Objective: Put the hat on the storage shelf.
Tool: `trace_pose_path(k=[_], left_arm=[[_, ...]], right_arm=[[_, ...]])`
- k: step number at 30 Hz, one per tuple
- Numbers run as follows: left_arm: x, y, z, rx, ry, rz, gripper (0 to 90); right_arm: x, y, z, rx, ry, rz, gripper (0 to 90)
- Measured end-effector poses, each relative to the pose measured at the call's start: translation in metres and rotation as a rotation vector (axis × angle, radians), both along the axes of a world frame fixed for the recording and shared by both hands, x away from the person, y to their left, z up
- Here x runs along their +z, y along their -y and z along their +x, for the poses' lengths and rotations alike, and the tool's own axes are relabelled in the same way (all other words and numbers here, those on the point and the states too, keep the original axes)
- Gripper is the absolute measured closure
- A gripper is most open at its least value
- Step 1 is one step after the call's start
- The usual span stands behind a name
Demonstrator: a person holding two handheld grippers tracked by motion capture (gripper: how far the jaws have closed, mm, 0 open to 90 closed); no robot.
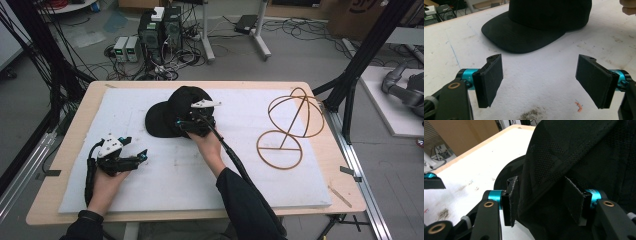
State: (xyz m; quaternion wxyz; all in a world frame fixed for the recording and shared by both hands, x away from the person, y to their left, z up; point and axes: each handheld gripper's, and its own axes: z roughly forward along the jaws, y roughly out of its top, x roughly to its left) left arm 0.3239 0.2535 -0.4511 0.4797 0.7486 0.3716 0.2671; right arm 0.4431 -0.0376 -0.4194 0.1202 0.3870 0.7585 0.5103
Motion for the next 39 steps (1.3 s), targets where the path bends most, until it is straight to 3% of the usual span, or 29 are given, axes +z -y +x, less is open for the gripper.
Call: trace_pose_path(k=[4, 7, 12, 17, 26, 35, 39], left_arm=[[0.0, 0.0, 0.0, -0.001, 0.0, 0.0, 22.2], [0.0, 0.0, 0.0, -0.001, 0.0, 0.0, 22.2], [0.0, 0.0, 0.0, -0.005, 0.003, 0.004, 22.2], [0.0, 0.0, 0.0, -0.007, 0.004, 0.006, 22.2], [0.0, 0.0, 0.0, -0.006, 0.004, 0.006, 22.2], [0.0, 0.001, 0.001, 0.0, -0.006, 0.009, 22.5], [0.0, 0.001, 0.001, 0.005, -0.008, 0.01, 22.9]], right_arm=[[-0.001, 0.001, 0.002, -0.003, 0.012, -0.004, 60.9], [0.001, 0.004, 0.004, 0.013, 0.003, 0.023, 73.3], [0.005, 0.004, 0.002, 0.038, 0.022, 0.046, 86.4], [0.008, 0.002, -0.003, 0.062, 0.034, 0.047, 88.3], [0.028, 0.003, -0.018, 0.083, 0.129, 0.007, 88.7], [0.06, 0.025, -0.033, 0.105, 0.19, 0.044, 88.7], [0.082, 0.037, -0.044, 0.122, 0.219, 0.071, 88.6]])
